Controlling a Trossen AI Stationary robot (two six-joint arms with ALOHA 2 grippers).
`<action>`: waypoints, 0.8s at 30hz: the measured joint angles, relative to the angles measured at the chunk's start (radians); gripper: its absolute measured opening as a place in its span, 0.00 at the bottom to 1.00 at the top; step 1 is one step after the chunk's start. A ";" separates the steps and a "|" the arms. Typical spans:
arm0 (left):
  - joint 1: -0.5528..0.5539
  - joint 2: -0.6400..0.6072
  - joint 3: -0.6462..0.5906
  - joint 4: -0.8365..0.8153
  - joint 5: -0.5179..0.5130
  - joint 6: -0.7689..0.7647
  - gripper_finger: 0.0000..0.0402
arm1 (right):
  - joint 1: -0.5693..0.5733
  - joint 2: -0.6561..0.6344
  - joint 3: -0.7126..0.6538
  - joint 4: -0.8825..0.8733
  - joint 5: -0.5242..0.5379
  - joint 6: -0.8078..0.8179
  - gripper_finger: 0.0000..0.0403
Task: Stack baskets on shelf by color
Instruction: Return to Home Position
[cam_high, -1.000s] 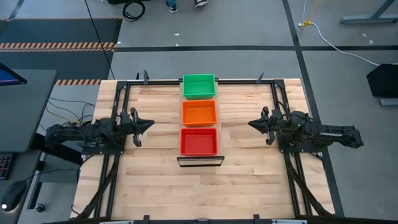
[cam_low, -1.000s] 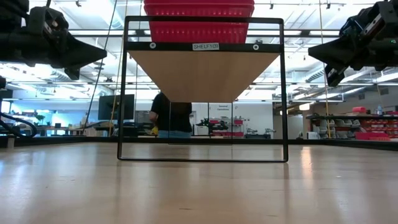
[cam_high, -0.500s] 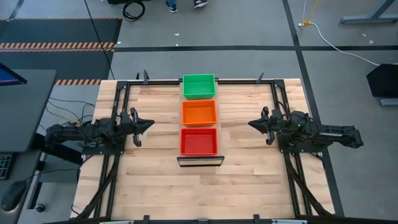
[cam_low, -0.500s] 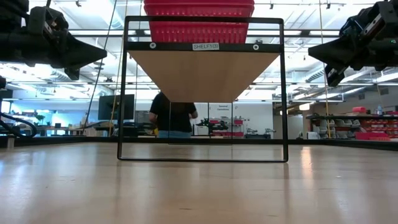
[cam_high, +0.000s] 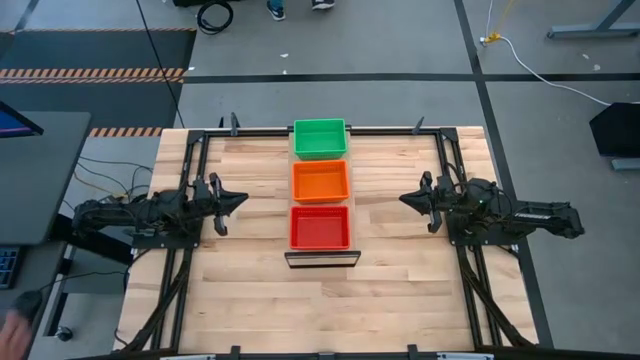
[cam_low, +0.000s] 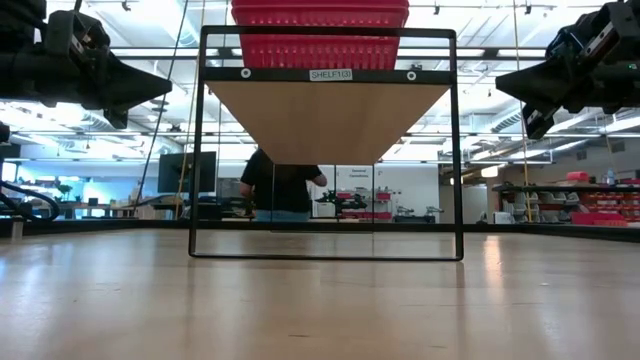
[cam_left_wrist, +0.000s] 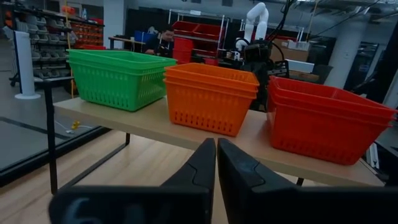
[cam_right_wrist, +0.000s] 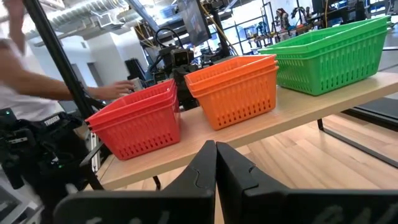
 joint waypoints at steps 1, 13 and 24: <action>0.000 0.000 0.000 0.000 0.000 0.000 0.05 | 0.000 0.000 0.000 0.000 0.000 0.000 0.02; 0.000 0.000 0.000 0.000 0.000 0.000 0.08 | 0.000 0.000 0.000 0.000 0.000 0.000 0.03; 0.000 0.000 0.000 0.001 0.000 0.000 0.06 | 0.000 0.000 0.000 0.000 0.000 0.000 0.03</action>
